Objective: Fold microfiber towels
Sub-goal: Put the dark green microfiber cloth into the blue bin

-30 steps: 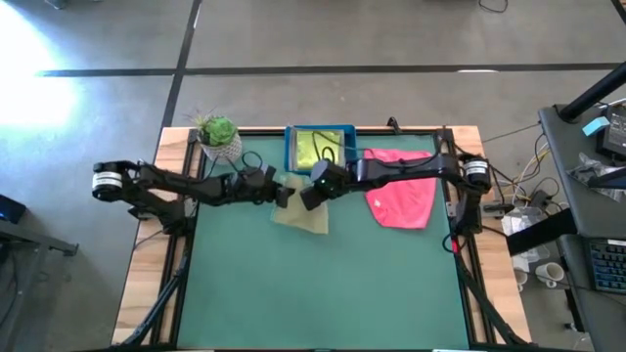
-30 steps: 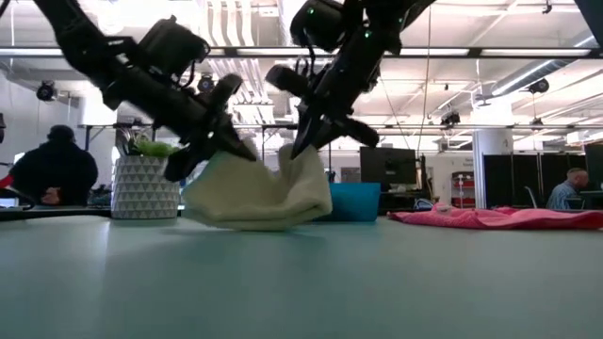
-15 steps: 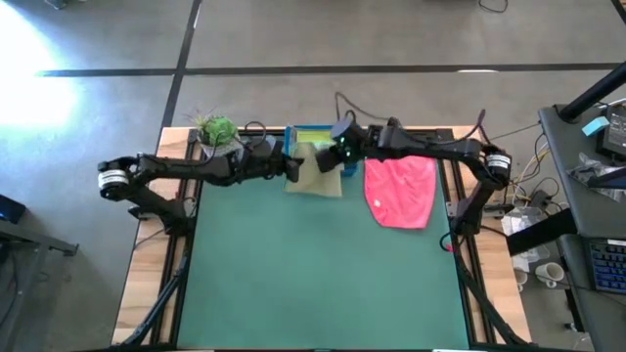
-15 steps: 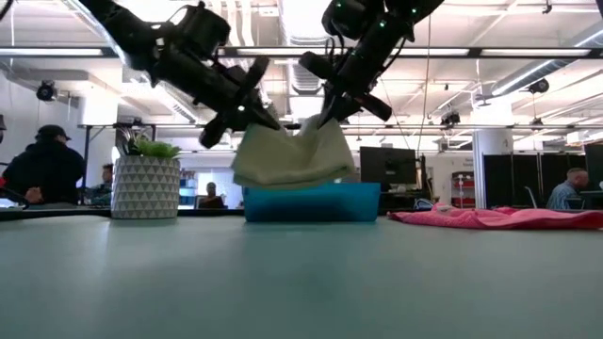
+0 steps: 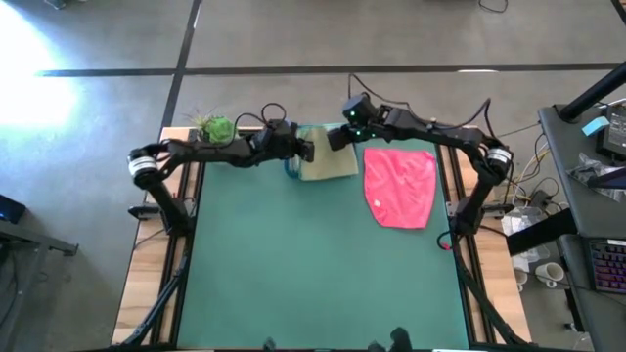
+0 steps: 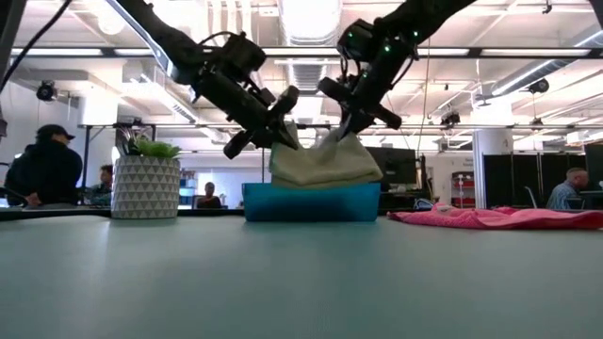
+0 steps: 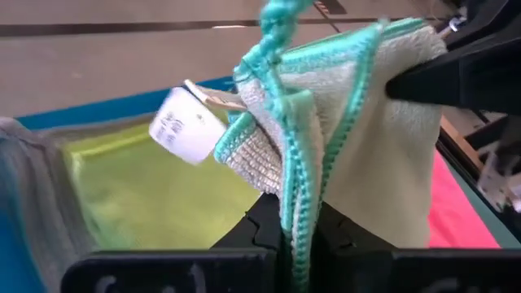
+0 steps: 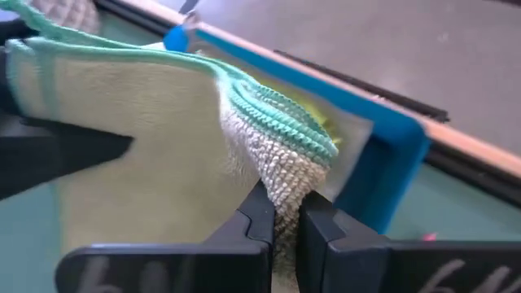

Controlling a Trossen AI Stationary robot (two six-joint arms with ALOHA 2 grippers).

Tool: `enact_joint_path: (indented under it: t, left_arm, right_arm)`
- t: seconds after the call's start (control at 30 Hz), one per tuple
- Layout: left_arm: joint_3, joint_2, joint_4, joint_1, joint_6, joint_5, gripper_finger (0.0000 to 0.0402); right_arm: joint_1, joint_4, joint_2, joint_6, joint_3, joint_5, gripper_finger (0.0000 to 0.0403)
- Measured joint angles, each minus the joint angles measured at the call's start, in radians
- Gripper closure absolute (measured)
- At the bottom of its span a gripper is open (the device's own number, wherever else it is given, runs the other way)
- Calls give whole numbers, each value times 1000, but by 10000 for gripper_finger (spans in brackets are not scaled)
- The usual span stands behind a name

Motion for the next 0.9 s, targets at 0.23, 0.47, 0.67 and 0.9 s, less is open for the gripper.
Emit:
enact_joint_path:
  t: [0.23, 0.47, 0.67, 0.9]
  left_arm:
    - [31, 38, -29, 64, 0, 3, 401]
    - [33, 38, -53, 106, 43, -3, 401]
    - [31, 38, -52, 116, 59, -4, 393]
    - [27, 38, -52, 116, 59, -21, 391]
  right_arm:
    - [-62, 11, 52, -34, 0, -56, 390]
    - [-63, 67, 97, -87, 0, -70, 390]
    - [-84, 119, 120, -164, -1, -71, 390]
    - [-93, 120, 146, -203, 0, -76, 390]
